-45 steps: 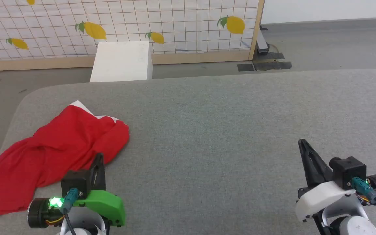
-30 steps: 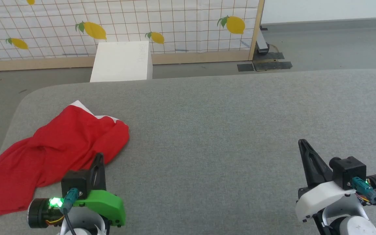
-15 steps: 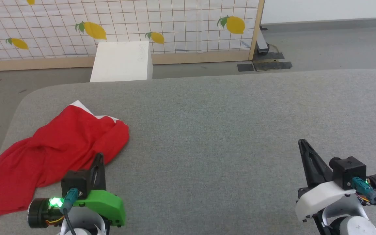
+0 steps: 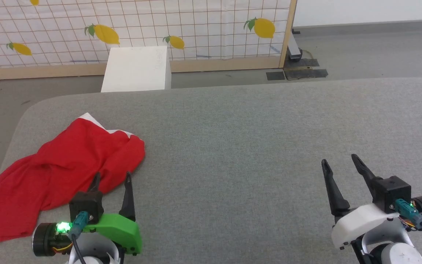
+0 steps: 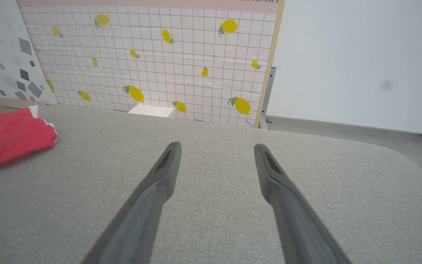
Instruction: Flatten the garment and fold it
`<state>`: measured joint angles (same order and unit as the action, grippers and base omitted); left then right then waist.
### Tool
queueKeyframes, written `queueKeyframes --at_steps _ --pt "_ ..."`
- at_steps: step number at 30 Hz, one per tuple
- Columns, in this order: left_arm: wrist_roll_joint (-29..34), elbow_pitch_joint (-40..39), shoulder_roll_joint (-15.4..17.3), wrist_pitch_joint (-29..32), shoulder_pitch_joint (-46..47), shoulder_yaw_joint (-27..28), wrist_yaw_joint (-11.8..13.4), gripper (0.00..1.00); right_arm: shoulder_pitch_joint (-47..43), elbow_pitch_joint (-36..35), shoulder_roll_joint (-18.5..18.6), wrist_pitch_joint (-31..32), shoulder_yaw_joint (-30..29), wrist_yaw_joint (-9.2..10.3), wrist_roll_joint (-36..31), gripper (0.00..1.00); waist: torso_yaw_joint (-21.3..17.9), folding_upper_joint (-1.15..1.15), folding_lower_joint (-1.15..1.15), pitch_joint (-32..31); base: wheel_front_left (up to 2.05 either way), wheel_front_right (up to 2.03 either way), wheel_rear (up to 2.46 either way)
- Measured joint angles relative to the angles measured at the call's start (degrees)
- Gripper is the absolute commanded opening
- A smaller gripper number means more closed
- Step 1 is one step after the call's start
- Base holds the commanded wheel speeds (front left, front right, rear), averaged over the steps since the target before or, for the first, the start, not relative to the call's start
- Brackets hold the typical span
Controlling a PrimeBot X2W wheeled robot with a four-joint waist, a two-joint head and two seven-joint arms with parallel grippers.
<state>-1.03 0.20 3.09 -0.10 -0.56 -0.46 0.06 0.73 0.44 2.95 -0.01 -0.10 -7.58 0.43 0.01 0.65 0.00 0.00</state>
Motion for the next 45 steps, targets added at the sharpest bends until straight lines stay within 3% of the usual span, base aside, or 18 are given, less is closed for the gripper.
queueKeyframes --at_steps 24,45 --pt "-2.6 2.1 0.0 -2.6 0.0 -0.5 0.3 1.0 0.0 2.9 0.0 -2.6 -0.8 0.0 2.6 1.0 1.9 0.0 0.0 -0.4 0.0 0.0 0.0" --pt "-4.7 3.3 0.0 -5.1 -1.2 0.1 0.6 1.0 -1.2 6.0 0.0 -5.1 -0.9 0.0 4.8 1.0 10.6 0.0 0.0 -1.5 0.0 0.0 0.0"
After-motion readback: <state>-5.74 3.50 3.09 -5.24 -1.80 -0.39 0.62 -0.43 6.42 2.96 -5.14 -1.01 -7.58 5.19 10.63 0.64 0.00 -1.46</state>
